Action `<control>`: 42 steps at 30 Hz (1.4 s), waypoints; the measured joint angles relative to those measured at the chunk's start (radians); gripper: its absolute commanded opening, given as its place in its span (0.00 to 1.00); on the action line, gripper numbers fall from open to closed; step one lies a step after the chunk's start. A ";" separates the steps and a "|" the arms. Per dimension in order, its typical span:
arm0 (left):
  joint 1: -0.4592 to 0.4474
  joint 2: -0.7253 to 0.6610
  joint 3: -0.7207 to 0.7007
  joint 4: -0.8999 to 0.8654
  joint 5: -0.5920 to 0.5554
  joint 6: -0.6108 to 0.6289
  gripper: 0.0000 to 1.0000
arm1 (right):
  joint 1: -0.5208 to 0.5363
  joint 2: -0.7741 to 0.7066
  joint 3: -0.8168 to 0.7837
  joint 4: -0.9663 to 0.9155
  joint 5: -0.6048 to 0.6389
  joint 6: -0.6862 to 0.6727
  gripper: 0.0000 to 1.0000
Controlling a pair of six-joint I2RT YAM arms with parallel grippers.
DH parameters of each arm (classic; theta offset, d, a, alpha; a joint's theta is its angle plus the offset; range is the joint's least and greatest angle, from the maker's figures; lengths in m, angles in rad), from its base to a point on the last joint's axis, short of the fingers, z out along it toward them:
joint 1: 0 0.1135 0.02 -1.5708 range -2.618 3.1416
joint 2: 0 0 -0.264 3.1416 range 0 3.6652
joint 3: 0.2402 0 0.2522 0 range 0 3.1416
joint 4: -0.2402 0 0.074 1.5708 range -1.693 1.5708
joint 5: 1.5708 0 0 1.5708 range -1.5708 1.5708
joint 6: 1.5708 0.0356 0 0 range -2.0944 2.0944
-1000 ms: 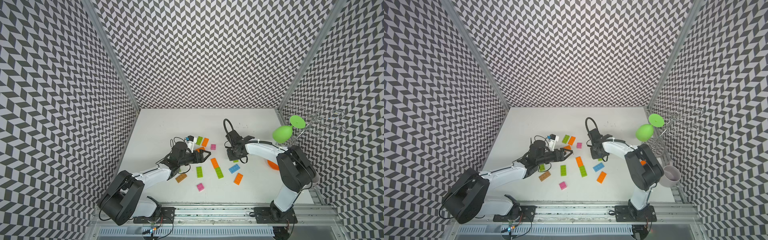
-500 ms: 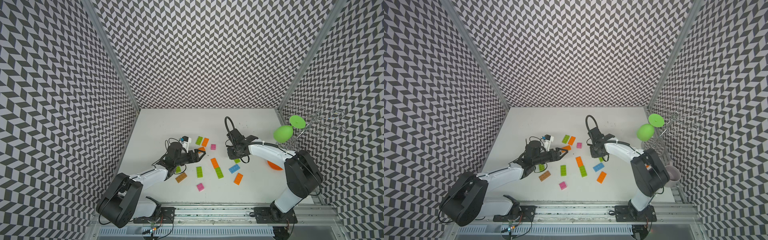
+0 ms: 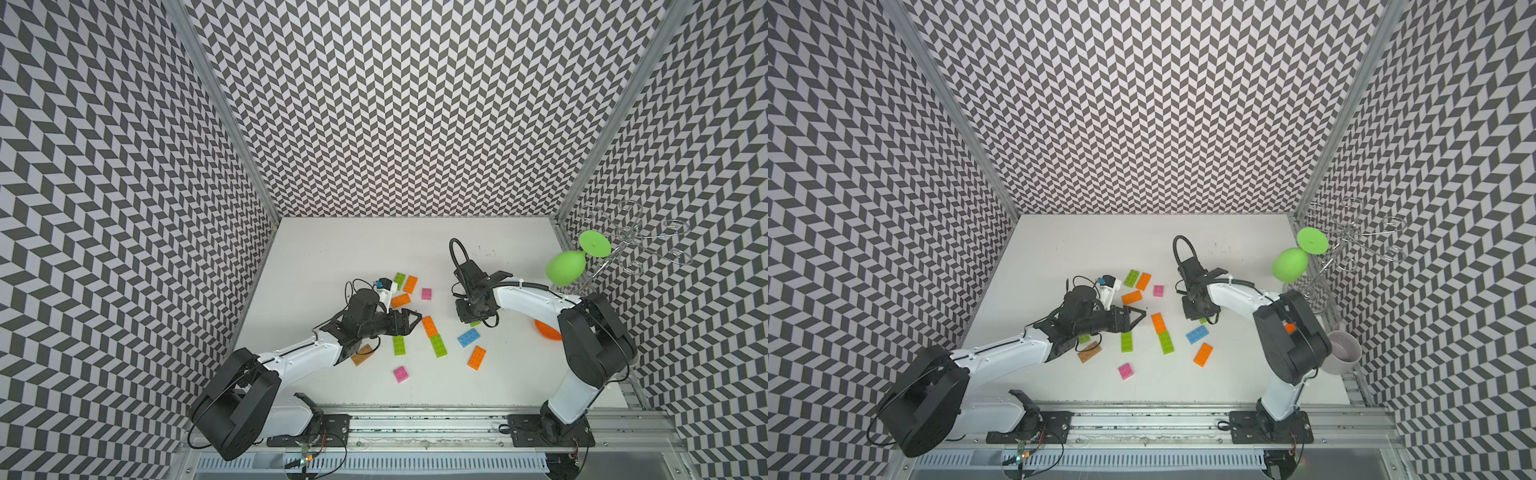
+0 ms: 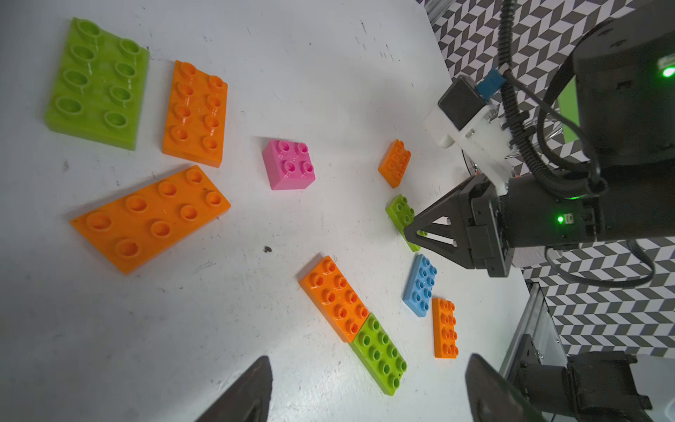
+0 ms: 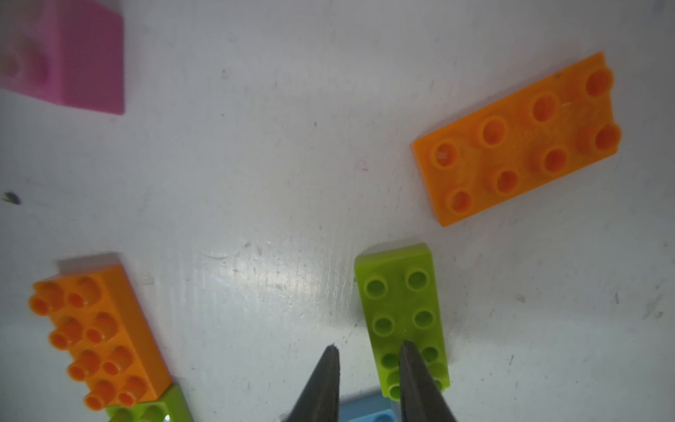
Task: Assemble a small pinwheel with lego
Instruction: Pick up the lego brick from the center of the board.
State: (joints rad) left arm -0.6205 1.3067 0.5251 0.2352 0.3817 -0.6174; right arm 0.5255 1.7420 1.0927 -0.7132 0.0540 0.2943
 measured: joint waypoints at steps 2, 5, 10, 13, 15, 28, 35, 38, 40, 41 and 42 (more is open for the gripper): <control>0.000 0.000 0.000 0.000 0.000 0.000 0.83 | -0.002 0.005 0.000 0.000 0.003 0.000 0.29; 0.000 0.000 0.000 0.000 -0.002 0.000 0.83 | -0.005 0.013 0.000 -0.001 0.008 -0.002 0.29; 0.000 0.003 0.000 0.000 -0.002 0.001 0.83 | -0.005 0.014 -0.001 0.000 -0.010 -0.013 0.25; 0.000 0.008 0.000 0.000 -0.002 0.000 0.83 | -0.005 0.014 -0.002 0.004 -0.035 -0.023 0.24; 0.000 0.010 0.000 0.000 -0.002 0.000 0.83 | -0.008 0.014 -0.002 0.005 -0.044 -0.024 0.22; 0.006 0.010 0.000 0.003 -0.001 -0.001 0.82 | -0.007 0.032 0.016 -0.008 0.012 -0.006 0.11; 0.011 0.010 0.000 0.003 -0.001 -0.001 0.82 | -0.006 0.031 0.015 -0.008 0.014 -0.005 0.08; 0.014 0.010 -0.001 0.003 0.000 -0.002 0.82 | -0.006 0.029 0.015 -0.008 0.016 -0.005 0.08; 0.020 0.010 -0.003 0.004 0.002 -0.003 0.82 | -0.006 0.027 0.016 -0.008 0.020 -0.004 0.09; 0.023 0.010 -0.005 0.005 0.004 -0.004 0.82 | -0.005 0.026 0.016 -0.008 0.021 -0.003 0.09; 0.027 0.009 -0.007 0.007 0.006 -0.005 0.82 | -0.004 0.025 0.016 -0.008 0.021 -0.002 0.10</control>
State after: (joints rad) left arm -0.5930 1.3155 0.5182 0.2420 0.3874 -0.6220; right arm 0.5217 1.7668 1.1084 -0.7216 0.0753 0.2920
